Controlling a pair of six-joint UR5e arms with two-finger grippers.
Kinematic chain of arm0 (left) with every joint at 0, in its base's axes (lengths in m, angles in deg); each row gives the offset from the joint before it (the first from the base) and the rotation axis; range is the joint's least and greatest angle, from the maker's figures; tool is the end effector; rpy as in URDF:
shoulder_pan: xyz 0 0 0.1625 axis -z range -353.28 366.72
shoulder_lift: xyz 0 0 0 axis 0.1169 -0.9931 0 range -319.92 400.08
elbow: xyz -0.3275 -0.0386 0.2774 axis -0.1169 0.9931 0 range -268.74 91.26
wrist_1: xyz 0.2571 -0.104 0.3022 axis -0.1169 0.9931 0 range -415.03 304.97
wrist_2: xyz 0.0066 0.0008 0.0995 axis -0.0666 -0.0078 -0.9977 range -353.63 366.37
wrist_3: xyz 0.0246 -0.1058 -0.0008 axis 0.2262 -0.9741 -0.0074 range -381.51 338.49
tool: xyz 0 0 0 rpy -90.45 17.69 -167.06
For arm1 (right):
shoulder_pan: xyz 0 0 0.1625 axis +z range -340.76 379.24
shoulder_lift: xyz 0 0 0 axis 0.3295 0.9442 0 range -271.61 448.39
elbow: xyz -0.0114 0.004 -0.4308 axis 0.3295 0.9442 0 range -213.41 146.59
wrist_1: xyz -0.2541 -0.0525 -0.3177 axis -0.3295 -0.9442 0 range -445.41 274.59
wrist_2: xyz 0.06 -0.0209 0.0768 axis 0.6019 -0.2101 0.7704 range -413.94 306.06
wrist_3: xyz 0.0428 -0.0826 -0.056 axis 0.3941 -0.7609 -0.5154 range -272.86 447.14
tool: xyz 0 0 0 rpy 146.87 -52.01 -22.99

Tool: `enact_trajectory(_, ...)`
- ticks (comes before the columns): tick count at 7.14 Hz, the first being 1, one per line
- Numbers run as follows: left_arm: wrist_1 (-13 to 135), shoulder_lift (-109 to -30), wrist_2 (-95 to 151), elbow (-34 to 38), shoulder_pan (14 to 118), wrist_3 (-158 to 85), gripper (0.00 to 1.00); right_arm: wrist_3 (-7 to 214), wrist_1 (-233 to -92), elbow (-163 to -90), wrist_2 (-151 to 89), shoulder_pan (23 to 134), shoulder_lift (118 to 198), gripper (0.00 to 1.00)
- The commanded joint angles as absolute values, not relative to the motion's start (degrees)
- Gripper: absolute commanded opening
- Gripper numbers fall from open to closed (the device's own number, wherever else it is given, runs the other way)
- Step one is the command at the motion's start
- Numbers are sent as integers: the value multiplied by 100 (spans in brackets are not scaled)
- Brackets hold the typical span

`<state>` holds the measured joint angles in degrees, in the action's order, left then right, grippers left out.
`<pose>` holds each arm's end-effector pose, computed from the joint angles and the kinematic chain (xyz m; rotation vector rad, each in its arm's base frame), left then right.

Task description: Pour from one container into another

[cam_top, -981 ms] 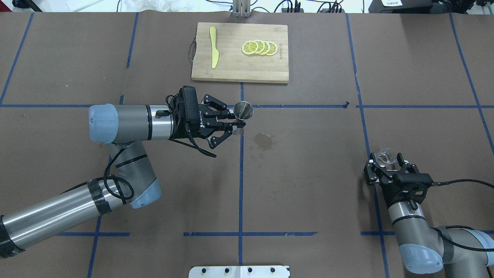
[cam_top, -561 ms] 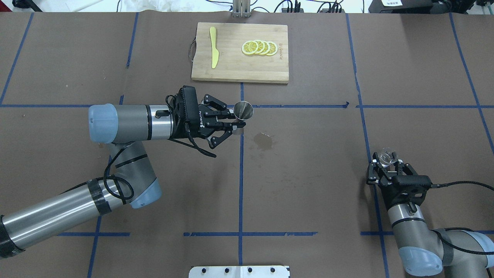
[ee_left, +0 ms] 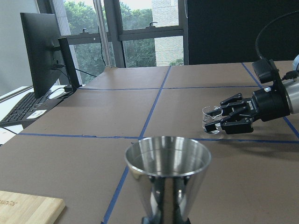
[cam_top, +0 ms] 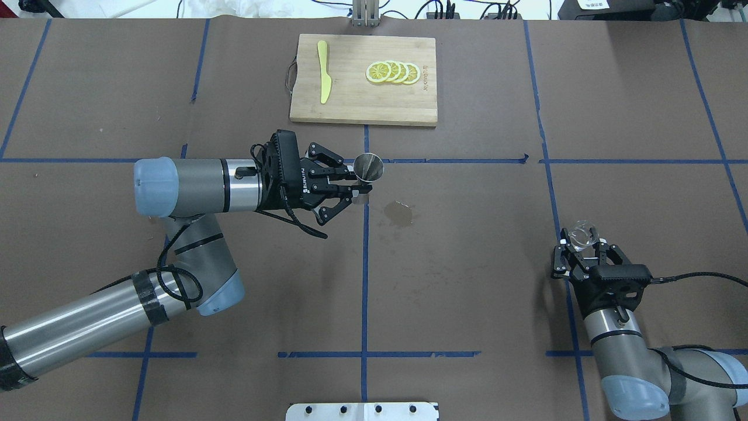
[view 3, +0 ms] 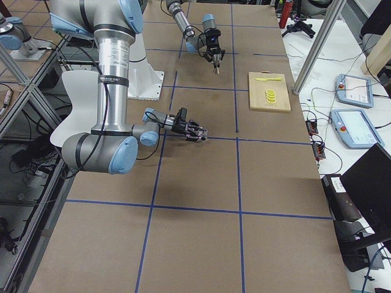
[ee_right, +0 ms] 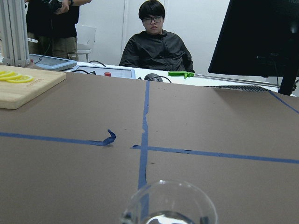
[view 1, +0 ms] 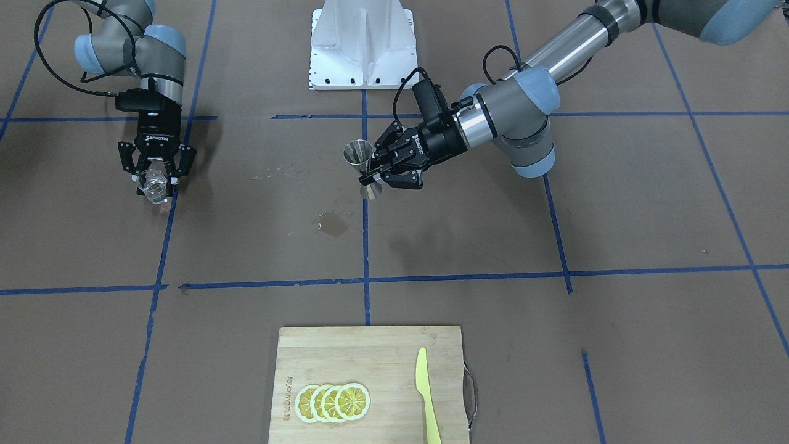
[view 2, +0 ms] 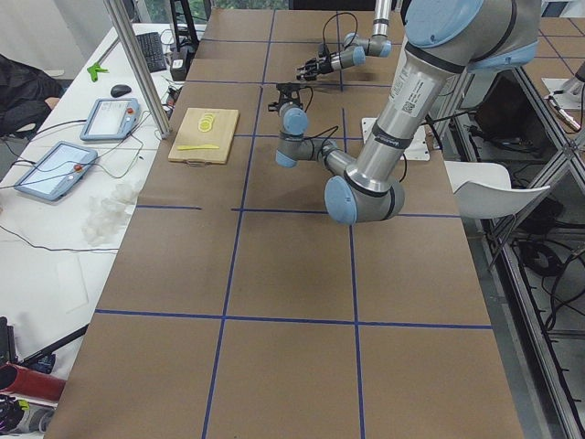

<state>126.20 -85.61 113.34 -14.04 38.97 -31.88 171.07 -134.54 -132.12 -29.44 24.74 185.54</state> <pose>0.5164 -0.4462 0.2464 1.5541 1.2968 0.8247 -0.4138 -0.2730 0.5456 1.1484 -0.5434 0.4137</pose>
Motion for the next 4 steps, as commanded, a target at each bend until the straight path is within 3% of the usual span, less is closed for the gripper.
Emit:
enact_trajectory(1,12620,-8561,11334,-1404,3897,-3188,0,16915,-13445,-13298,-3003,2643,18560,0)
enact_trajectory(4,12629,-8552,11334,-1395,3906,-3188,0,14786,-12011,-13422,-2908,2987,18533,0)
